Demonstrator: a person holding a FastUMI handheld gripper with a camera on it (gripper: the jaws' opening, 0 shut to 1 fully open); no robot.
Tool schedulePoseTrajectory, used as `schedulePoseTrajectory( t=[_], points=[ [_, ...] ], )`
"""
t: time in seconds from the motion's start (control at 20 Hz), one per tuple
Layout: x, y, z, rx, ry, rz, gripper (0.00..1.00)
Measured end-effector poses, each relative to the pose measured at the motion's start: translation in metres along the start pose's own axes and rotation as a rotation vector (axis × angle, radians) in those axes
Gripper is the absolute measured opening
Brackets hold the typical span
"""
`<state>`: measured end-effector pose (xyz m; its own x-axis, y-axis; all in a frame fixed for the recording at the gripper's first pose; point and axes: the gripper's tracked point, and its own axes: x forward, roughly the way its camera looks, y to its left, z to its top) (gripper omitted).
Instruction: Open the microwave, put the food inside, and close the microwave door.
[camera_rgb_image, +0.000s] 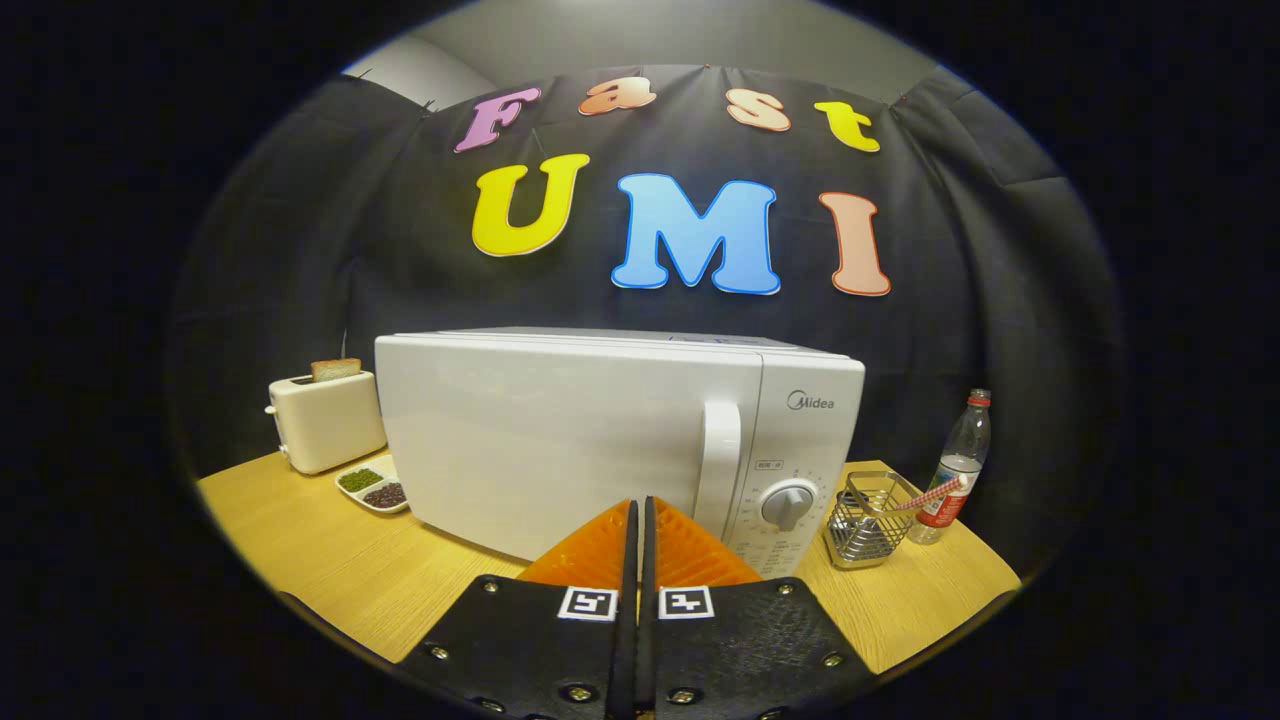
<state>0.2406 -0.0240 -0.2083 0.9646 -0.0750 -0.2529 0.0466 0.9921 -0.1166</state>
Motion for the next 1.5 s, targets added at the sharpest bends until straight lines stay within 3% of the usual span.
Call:
schedulePoseTrajectory(
  t=[0.3,0.6,0.9,1.15,1.25,1.3,1.45,1.5],
  points=[
    [-0.118,0.004,0.058,-0.01,-0.157,0.047,0.01],
    [-0.209,0.009,0.071,0.01,-0.166,0.162,0.01],
    [-0.262,-0.04,0.082,-0.036,-0.164,0.049,0.02],
    [-0.296,-0.032,0.102,0.01,-0.227,0.109,0.02],
    [-0.304,-0.039,0.103,0.004,-0.229,0.079,0.03],
    [-0.303,-0.047,0.102,0.0,-0.229,0.042,0.09],
    [-0.307,-0.045,0.097,-0.092,-0.197,-0.001,0.97],
    [-0.307,-0.04,0.1,-0.11,-0.207,0.008,1.0]
  ],
)
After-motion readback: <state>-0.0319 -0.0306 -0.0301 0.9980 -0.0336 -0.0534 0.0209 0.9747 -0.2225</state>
